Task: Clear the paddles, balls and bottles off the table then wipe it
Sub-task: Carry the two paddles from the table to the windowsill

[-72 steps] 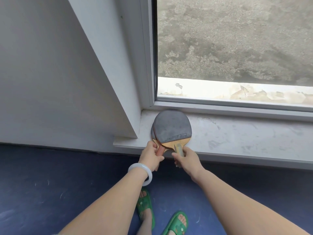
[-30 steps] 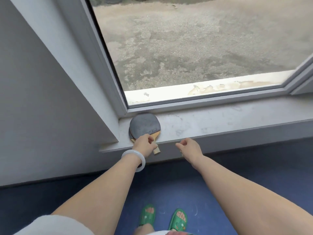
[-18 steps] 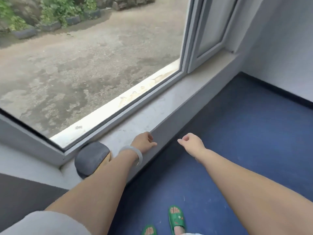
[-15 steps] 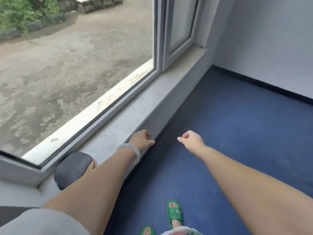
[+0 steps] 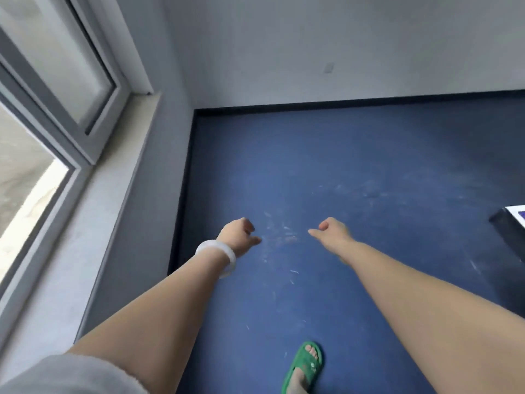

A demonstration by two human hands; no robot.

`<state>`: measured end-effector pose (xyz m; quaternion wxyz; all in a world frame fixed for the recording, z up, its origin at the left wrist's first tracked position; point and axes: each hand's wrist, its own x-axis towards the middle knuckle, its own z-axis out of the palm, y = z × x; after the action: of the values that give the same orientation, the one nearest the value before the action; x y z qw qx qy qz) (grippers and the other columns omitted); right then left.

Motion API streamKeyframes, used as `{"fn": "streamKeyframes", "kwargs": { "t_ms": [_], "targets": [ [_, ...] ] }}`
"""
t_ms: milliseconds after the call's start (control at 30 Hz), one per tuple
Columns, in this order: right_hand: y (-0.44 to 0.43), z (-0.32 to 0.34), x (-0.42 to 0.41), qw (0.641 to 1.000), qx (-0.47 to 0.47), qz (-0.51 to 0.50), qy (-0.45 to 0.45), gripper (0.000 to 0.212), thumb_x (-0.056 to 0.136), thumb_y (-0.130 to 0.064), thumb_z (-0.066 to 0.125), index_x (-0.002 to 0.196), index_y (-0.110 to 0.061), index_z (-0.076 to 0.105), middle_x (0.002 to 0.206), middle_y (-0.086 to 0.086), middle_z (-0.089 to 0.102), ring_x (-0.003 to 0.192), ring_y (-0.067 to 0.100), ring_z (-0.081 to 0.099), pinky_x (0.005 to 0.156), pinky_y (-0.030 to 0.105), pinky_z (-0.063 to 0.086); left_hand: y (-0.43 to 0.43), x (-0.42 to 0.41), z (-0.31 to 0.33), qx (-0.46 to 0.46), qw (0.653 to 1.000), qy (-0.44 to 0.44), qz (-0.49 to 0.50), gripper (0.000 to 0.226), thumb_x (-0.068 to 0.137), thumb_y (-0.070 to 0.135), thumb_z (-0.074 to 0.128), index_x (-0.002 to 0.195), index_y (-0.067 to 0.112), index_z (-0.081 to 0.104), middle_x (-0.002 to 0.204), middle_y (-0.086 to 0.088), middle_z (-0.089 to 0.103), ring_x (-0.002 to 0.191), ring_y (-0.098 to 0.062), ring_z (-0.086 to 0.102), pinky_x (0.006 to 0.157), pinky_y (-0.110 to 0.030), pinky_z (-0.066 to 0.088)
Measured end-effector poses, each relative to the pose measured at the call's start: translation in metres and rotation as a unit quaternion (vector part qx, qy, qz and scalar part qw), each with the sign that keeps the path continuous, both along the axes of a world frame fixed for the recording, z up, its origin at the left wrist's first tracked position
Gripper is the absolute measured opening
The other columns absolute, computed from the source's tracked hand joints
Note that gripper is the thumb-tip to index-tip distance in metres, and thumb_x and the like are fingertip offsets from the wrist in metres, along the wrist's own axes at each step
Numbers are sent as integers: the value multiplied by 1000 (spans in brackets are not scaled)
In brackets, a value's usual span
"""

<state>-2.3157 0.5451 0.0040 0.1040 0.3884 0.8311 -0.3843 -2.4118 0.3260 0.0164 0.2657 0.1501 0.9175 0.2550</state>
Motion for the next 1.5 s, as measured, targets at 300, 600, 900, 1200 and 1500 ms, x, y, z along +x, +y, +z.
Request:
{"fn": "streamKeyframes", "kwargs": {
  "t_ms": [300, 600, 900, 1200, 1500],
  "targets": [
    [142, 5, 19, 992, -16, -121, 15, 41, 95, -34, 63, 123, -7, 51, 127, 9, 52, 109, 27, 53, 90, 36, 45, 170, -22, 11, -20, 991, 26, -133, 40, 90, 30, 68, 123, 9, 56, 121, -7, 60, 110, -25, 57, 87, -28, 42],
    [250, -7, 35, 975, -23, -223, 1, 45, 96, -35, 62, 129, -7, 49, 131, 9, 51, 114, 26, 51, 89, 33, 44, 320, -40, 10, -13, 971, 42, -235, 40, 91, 29, 69, 123, 8, 56, 119, -9, 60, 108, -25, 58, 86, -28, 43],
    [342, -27, -9, 943, -32, -332, -7, 47, 95, -34, 62, 132, -9, 46, 136, 8, 47, 119, 27, 50, 87, 33, 43, 446, -123, -8, -28, 940, 40, -338, 41, 92, 29, 68, 124, 8, 54, 120, -9, 59, 111, -26, 57, 90, -31, 45],
    [427, -31, -78, 890, -10, -457, -11, 50, 96, -34, 60, 137, -9, 44, 142, 9, 41, 124, 29, 48, 97, 40, 47, 588, -241, -6, -44, 892, 53, -447, 41, 93, 30, 65, 126, 9, 53, 127, -9, 56, 113, -26, 55, 92, -32, 45],
    [508, -33, -57, 819, -5, -574, -26, 49, 95, -34, 62, 134, -8, 46, 137, 10, 46, 116, 29, 53, 83, 33, 46, 741, -209, -13, -25, 812, 36, -582, 41, 92, 26, 67, 125, 6, 54, 122, -11, 59, 108, -28, 59, 85, -31, 45]
  ]
}}
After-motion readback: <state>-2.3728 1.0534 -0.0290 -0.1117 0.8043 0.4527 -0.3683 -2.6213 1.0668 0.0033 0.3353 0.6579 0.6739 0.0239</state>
